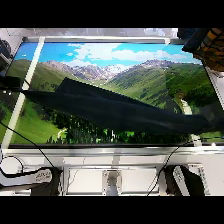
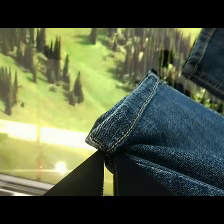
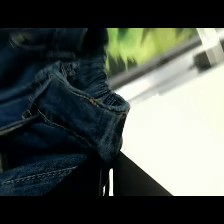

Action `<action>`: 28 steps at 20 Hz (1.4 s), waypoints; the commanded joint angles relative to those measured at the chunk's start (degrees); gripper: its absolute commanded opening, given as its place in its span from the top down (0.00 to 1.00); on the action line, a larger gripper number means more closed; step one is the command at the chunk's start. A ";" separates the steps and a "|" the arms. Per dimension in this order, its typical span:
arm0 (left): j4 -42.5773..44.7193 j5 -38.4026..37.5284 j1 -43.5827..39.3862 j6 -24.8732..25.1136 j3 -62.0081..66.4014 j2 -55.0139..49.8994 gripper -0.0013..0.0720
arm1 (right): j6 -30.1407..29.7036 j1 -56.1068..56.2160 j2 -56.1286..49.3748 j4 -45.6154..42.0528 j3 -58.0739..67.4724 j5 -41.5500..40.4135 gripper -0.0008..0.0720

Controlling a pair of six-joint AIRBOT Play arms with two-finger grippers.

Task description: Fold the clothes and pants, and hang the long-sleeved shirts on hangers.

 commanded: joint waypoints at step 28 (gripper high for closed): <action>-8.63 -1.77 -0.63 8.98 1.09 -12.57 0.94 | 2.99 6.56 14.36 -12.11 -17.44 4.02 0.98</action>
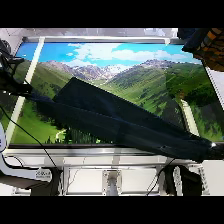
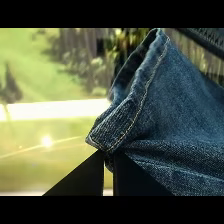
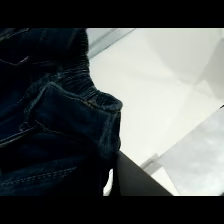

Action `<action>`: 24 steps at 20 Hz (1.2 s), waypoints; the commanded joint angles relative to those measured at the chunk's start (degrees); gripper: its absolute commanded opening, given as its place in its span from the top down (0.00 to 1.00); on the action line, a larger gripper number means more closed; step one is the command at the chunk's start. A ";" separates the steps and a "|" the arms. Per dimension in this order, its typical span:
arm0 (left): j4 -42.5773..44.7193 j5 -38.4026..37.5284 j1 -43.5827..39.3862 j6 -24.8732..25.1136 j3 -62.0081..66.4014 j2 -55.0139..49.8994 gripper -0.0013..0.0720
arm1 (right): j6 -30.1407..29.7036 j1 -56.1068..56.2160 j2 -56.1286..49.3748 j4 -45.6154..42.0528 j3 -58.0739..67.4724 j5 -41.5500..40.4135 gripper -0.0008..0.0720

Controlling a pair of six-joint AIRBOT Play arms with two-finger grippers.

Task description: Fold the clothes and pants, and hang the long-sleeved shirts on hangers.

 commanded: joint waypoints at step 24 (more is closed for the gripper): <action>4.76 27.17 -19.47 -2.40 22.69 -28.55 0.94 | -3.26 -26.43 -37.48 22.25 -3.58 -30.75 0.97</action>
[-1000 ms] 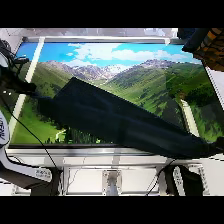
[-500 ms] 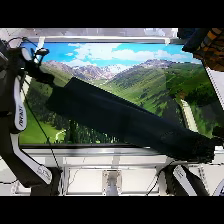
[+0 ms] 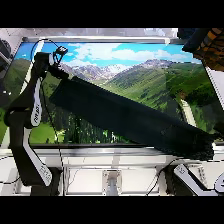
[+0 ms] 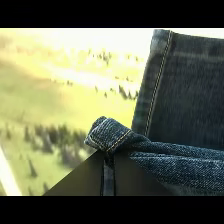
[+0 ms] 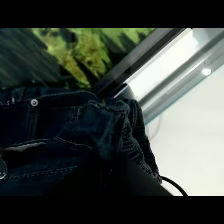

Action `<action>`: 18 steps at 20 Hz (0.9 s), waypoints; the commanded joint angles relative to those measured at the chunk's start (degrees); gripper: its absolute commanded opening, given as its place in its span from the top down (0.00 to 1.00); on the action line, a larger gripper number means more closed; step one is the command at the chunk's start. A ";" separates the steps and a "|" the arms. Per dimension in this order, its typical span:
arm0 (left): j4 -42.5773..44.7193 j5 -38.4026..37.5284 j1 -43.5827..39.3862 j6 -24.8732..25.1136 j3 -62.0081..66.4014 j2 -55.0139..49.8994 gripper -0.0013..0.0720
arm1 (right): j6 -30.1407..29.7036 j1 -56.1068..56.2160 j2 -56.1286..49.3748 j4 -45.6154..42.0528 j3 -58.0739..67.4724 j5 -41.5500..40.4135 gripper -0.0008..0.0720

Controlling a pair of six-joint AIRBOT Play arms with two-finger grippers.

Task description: Fold the clothes and pants, and hang the long-sleeved shirts on hangers.

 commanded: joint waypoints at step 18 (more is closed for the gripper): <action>-9.66 -1.40 5.33 -2.99 0.33 1.97 0.47 | 0.17 -0.37 -1.68 10.23 0.00 -4.50 0.52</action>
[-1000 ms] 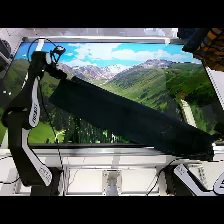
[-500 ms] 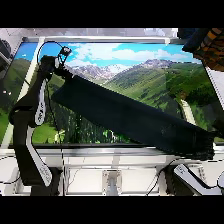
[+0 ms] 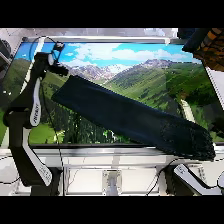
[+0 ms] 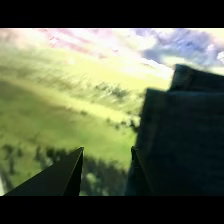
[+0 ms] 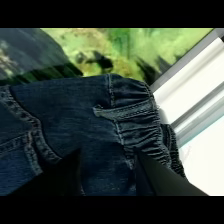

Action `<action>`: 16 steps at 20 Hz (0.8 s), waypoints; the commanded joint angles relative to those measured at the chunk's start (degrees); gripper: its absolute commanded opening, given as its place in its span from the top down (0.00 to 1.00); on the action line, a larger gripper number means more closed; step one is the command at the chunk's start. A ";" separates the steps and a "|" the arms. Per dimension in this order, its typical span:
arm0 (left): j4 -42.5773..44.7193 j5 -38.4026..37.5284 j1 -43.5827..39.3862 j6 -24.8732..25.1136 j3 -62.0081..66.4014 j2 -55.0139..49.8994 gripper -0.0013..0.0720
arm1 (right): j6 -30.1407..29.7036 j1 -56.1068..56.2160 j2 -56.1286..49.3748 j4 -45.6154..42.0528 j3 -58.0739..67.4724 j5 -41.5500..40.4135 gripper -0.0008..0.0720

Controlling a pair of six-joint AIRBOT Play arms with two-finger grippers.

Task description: Fold the clothes and pants, and hang the long-sleeved shirts on hangers.

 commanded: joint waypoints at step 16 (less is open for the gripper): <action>-28.11 -15.17 12.04 9.55 -0.07 -8.79 0.41 | -2.73 0.11 4.15 13.70 0.00 2.43 0.52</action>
